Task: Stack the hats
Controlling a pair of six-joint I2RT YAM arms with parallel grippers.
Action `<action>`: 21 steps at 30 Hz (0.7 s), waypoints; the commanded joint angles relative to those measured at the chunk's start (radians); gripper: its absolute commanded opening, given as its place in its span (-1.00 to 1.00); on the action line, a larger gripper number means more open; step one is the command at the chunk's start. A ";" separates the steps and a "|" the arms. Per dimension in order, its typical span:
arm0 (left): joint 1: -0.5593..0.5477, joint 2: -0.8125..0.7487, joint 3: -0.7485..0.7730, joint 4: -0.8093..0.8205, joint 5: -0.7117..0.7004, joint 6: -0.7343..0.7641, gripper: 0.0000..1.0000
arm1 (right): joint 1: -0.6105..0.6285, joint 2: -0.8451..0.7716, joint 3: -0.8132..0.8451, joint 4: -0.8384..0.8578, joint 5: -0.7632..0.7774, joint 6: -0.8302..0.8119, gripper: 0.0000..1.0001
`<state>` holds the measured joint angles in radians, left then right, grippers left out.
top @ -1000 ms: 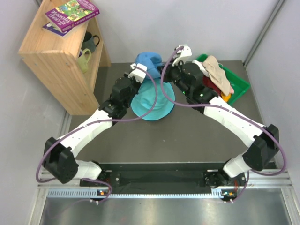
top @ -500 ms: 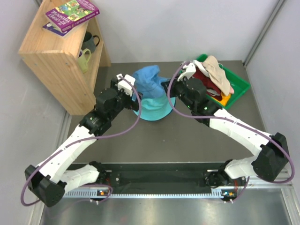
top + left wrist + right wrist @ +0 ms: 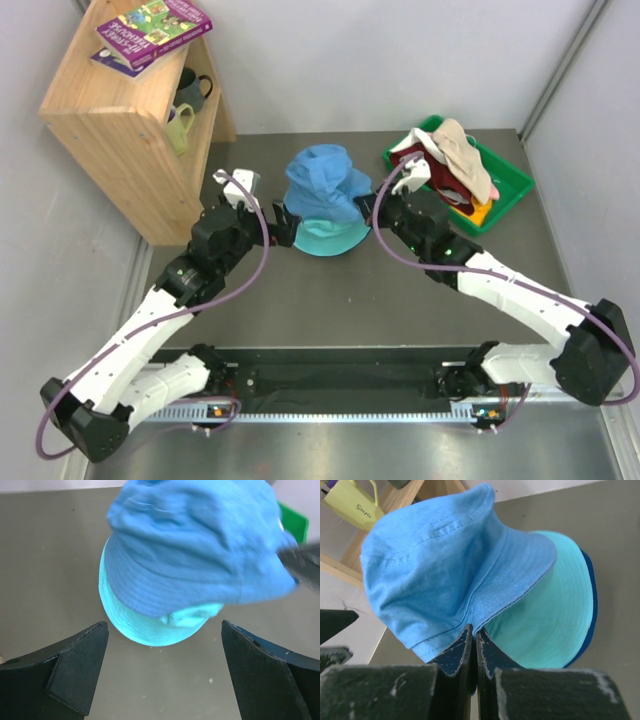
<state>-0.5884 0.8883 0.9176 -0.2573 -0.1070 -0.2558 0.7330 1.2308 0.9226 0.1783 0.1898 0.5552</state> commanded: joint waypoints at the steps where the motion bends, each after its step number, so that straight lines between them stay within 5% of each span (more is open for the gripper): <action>1: 0.005 0.029 -0.068 0.150 -0.150 -0.223 0.98 | 0.011 -0.047 -0.063 0.064 0.002 0.074 -1.00; 8: 0.053 0.008 -0.218 0.369 -0.143 -0.428 0.93 | 0.011 0.007 -0.068 0.069 0.010 0.089 -1.00; 16: 0.301 0.041 -0.407 0.677 0.234 -0.660 0.65 | 0.011 0.021 -0.068 0.073 0.014 0.094 -1.00; 21: 0.322 0.102 -0.436 0.797 0.288 -0.700 0.56 | 0.011 0.027 -0.071 0.072 0.017 0.094 -1.00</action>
<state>-0.2729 0.9543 0.4950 0.3099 0.0525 -0.8673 0.7330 1.2415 0.8577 0.2192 0.1940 0.6407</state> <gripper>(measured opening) 0.788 0.014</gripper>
